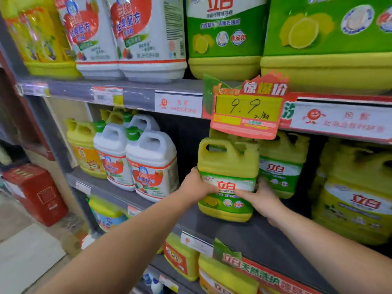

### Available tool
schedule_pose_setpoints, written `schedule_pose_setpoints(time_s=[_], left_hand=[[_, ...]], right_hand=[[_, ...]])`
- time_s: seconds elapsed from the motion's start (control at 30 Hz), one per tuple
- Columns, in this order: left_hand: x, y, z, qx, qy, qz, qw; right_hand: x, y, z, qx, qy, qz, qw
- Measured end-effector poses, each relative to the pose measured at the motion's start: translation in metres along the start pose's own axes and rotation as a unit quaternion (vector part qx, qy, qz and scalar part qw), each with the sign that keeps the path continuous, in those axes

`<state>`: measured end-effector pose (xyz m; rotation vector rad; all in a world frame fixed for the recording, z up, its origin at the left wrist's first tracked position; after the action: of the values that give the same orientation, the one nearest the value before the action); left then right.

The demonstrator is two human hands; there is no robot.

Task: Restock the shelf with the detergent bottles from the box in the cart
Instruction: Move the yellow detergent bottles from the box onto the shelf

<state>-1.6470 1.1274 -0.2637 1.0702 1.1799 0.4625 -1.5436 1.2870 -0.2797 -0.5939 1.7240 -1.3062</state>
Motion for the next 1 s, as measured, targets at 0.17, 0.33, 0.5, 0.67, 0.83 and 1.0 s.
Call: schedule_pose_setpoints(time_s=[0.17, 0.33, 0.5, 0.67, 0.83, 1.0], left_hand=[[-0.016, 0.009, -0.015, 0.114, -0.022, -0.051, 0.992], [-0.065, 0.026, -0.023, 0.349, 0.178, -0.344, 0.853], [-0.110, 0.003, -0.048, 0.288, 0.204, -0.518, 0.779], [-0.114, -0.010, -0.055, 0.339, 0.228, -0.541, 0.735], [-0.112, -0.014, -0.060, 0.371, 0.270, -0.513, 0.726], [-0.113, -0.017, -0.063, 0.380, 0.273, -0.511, 0.722]], right_hand=[[0.009, 0.015, -0.010, 0.010, 0.052, -0.003, 0.999], [0.020, 0.017, -0.024, 0.010, 0.094, 0.003, 0.996], [0.032, 0.017, -0.041, 0.003, 0.125, 0.029, 0.992], [0.036, 0.017, -0.058, -0.007, 0.115, 0.076, 0.990], [0.039, 0.013, -0.070, -0.028, 0.112, 0.113, 0.987], [0.041, 0.013, -0.077, -0.022, 0.101, 0.125, 0.987]])
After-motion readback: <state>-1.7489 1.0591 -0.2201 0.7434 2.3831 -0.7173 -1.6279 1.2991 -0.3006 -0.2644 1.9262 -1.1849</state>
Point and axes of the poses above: each hand's wrist, its own z-axis away from the middle knuckle, its own x-axis out of the palm, y = z × x, the point moved 1 cm from there along -z, towards the middle knuckle, and after that the axes turned 3 degrees about -z, right-handed, at the moved point
